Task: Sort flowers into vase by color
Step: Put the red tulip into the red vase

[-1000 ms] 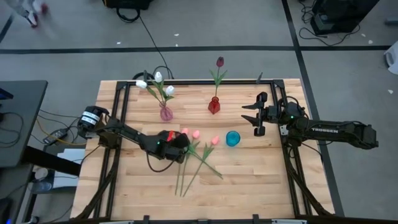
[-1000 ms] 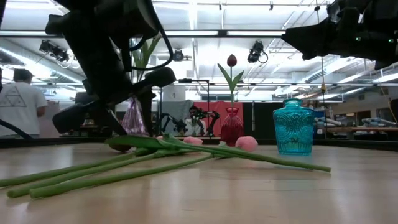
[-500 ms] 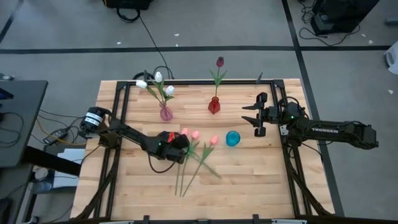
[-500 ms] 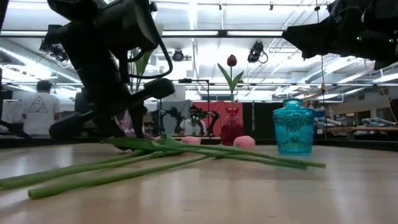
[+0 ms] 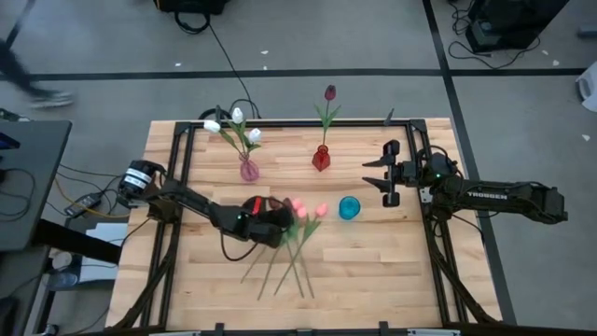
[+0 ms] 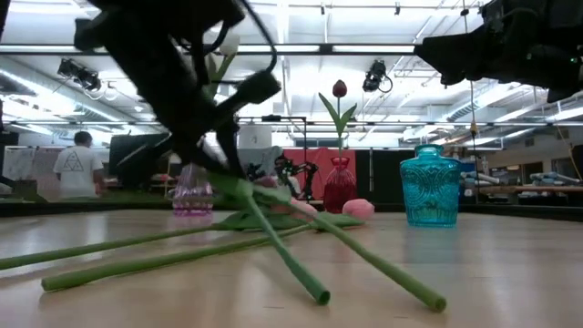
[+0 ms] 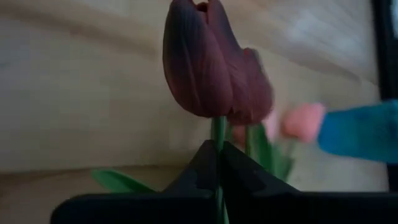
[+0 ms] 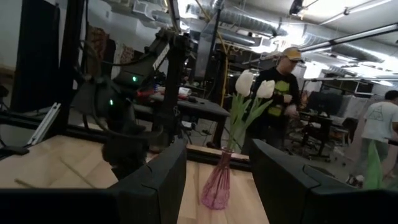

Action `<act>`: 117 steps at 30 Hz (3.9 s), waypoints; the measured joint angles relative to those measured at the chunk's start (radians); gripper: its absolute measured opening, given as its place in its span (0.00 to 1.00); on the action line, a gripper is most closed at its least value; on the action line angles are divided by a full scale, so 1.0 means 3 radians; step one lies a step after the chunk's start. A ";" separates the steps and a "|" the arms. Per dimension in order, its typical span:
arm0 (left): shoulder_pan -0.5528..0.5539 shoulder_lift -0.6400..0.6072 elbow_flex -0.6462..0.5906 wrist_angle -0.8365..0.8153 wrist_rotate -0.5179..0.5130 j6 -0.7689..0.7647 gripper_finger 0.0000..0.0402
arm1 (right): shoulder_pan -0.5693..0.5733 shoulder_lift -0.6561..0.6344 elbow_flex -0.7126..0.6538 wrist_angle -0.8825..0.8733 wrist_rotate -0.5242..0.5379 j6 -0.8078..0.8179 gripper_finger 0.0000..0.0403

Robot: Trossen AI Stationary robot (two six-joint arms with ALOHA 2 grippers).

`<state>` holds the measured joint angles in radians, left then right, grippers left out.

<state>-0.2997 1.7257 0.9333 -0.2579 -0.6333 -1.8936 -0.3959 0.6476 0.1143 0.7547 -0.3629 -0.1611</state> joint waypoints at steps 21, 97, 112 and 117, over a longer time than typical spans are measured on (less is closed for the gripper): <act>0.0151 -0.0116 0.0304 0.0052 0.0063 0.2367 0.05 | -0.0012 0.0001 0.0000 0.0026 0.0009 0.0009 0.46; 0.0455 0.0081 0.0303 -0.1121 0.1044 0.1329 0.40 | -0.0022 0.0001 -0.0001 0.0003 0.0068 -0.0057 0.46; 0.0457 0.0217 0.0303 -0.0974 0.0783 0.1555 0.27 | -0.0022 0.0001 -0.0001 0.0000 0.0068 -0.0058 0.46; 0.0446 0.0206 0.0303 -0.0962 0.0760 0.1631 0.08 | -0.0022 0.0001 -0.0001 0.0000 0.0068 -0.0059 0.46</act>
<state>-0.1658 1.7875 1.0241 -0.5464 -0.4054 -1.4044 -0.4026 0.6479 0.1139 0.7547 -0.3424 -0.1787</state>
